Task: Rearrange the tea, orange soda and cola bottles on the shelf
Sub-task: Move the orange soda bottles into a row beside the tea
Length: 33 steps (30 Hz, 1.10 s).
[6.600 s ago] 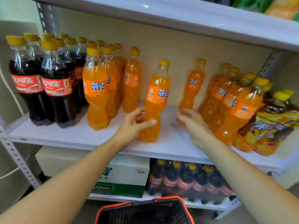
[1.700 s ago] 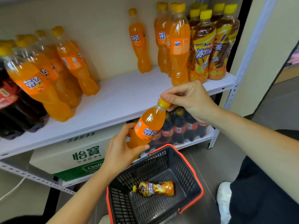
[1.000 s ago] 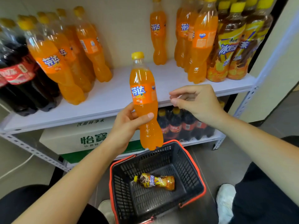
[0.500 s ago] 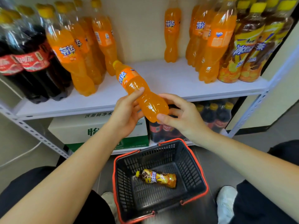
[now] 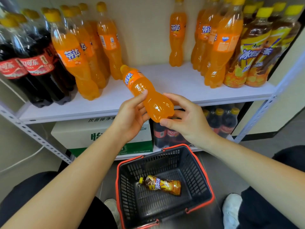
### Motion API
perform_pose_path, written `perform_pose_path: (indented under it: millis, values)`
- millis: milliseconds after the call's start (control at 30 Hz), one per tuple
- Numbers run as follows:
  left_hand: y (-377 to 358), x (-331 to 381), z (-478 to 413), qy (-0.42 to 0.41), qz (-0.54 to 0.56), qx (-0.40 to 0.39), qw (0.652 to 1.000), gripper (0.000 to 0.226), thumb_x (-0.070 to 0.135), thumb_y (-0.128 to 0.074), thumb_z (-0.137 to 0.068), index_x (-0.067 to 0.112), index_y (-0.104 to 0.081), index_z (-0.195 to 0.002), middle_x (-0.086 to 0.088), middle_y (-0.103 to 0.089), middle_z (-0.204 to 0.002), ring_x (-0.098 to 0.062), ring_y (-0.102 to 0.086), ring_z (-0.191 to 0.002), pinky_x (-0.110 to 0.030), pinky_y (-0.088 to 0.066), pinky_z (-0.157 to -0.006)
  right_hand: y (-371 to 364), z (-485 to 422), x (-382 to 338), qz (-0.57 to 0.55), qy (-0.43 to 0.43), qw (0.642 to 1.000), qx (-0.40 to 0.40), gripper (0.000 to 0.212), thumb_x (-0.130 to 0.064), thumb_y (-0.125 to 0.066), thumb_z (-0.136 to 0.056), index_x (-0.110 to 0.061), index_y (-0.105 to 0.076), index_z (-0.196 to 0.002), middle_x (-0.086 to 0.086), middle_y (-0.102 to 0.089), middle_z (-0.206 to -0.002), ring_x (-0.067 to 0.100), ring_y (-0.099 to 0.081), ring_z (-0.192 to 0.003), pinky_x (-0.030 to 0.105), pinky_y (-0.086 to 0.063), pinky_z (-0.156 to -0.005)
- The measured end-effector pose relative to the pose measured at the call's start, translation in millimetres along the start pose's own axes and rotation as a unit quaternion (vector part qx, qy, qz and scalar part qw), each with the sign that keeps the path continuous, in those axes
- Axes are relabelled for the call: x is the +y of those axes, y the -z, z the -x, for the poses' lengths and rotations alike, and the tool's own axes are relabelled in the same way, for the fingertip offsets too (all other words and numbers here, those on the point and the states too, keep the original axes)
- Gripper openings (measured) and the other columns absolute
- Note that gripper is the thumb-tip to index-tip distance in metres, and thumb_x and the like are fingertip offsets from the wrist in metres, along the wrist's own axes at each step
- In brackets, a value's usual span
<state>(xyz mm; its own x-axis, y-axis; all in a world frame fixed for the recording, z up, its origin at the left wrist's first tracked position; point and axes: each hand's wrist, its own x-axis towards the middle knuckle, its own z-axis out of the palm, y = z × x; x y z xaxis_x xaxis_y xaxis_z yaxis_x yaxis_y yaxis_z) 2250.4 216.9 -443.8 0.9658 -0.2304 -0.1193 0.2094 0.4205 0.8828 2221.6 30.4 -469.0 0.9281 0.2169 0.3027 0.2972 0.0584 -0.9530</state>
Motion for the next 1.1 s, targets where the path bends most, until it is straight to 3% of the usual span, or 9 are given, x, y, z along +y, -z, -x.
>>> perform_pose_path:
  millis: [233,333,467,600,700,800,933,1000,1100]
  values:
    - [7,3,-5,-0.05,-0.058,0.031,0.997,0.04,0.032,-0.072,-0.085,0.013,-0.066,-0.12,-0.006,-0.076,-0.11,-0.021,-0.073,-0.099,-0.033,-0.06,-0.08,15,-6,2,0.011,-0.029,0.998,-0.063,0.069,0.015,-0.062,-0.09,-0.037,-0.057,-0.135,-0.012,-0.071,-0.127,0.022,-0.076,-0.095,0.032,-0.062,-0.082]
    - [8,1,-5,-0.082,-0.105,0.044,0.99,0.033,0.02,-0.073,-0.09,0.013,-0.065,-0.122,-0.002,-0.076,-0.104,-0.018,-0.074,-0.095,-0.03,-0.058,-0.077,19,-11,1,0.016,-0.079,0.993,-0.091,0.055,-0.01,-0.072,-0.084,-0.029,-0.058,-0.135,-0.008,-0.071,-0.127,0.022,-0.074,-0.1,0.038,-0.061,-0.088]
    - [2,-1,-3,-0.104,-0.154,0.039,0.982,0.037,0.017,-0.07,-0.094,0.011,-0.062,-0.13,-0.005,-0.078,-0.105,-0.022,-0.075,-0.096,-0.032,-0.058,-0.079,9,-15,0,0.127,-0.071,0.988,-0.058,0.065,-0.047,-0.085,-0.074,-0.036,-0.057,-0.131,-0.01,-0.07,-0.123,0.011,-0.071,-0.104,0.034,-0.058,-0.093]
    - [-4,6,-1,-0.096,-0.127,0.004,0.987,0.043,0.029,-0.07,-0.09,0.017,-0.065,-0.132,-0.011,-0.076,-0.111,-0.027,-0.075,-0.095,-0.035,-0.06,-0.08,3,-24,-2,0.114,-0.06,0.992,-0.006,0.045,-0.04,-0.086,-0.078,-0.037,-0.064,-0.116,-0.014,-0.075,-0.105,0.005,-0.072,-0.096,0.023,-0.058,-0.078]
    - [-3,16,-4,-0.106,-0.124,-0.023,0.986,0.03,0.025,-0.063,-0.099,0.023,-0.067,-0.129,-0.009,-0.075,-0.12,-0.028,-0.074,-0.104,-0.036,-0.061,-0.084,6,-33,-4,0.01,-0.099,0.995,0.009,0.042,-0.04,-0.081,-0.079,-0.026,-0.068,-0.117,-0.004,-0.076,-0.102,0.015,-0.073,-0.095,0.026,-0.058,-0.071]
    - [6,24,-14,-0.152,-0.174,0.039,0.972,0.023,0.018,-0.062,-0.1,0.016,-0.071,-0.121,-0.004,-0.077,-0.112,-0.022,-0.075,-0.096,-0.03,-0.06,-0.076,8,-43,-6,-0.049,-0.108,0.992,0.03,0.039,-0.041,-0.08,-0.081,-0.024,-0.067,-0.115,-0.001,-0.075,-0.102,0.019,-0.072,-0.097,0.033,-0.058,-0.077]
    - [27,32,-37,-0.191,-0.209,0.163,0.945,0.015,0.007,-0.067,-0.095,0.014,-0.074,-0.106,-0.002,-0.078,-0.092,-0.014,-0.072,-0.086,-0.031,-0.061,-0.077,20,-70,-3,-0.071,-0.081,0.987,0.117,0.02,-0.032,-0.07,-0.093,-0.033,-0.064,-0.112,-0.019,-0.073,-0.098,0.003,-0.069,-0.097,0.034,-0.051,-0.091]
    - [39,35,-54,-0.218,-0.25,0.214,0.919,0.017,0.005,-0.066,-0.094,0.012,-0.074,-0.108,-0.003,-0.075,-0.095,-0.013,-0.069,-0.09,-0.036,-0.058,-0.085,28,-86,-3,-0.055,-0.066,0.987,0.139,0.019,-0.03,-0.066,-0.097,-0.038,-0.061,-0.113,-0.029,-0.071,-0.098,-0.004,-0.068,-0.096,0.033,-0.051,-0.092]
    - [59,41,-84,-0.236,-0.326,0.275,0.873,0.028,0.01,-0.069,-0.093,0.012,-0.068,-0.121,-0.003,-0.071,-0.113,-0.017,-0.065,-0.104,-0.036,-0.053,-0.097,41,-106,1,0.013,-0.041,0.987,0.157,0.024,-0.031,-0.071,-0.095,-0.035,-0.062,-0.117,-0.018,-0.071,-0.108,-0.002,-0.067,-0.101,0.031,-0.052,-0.091]
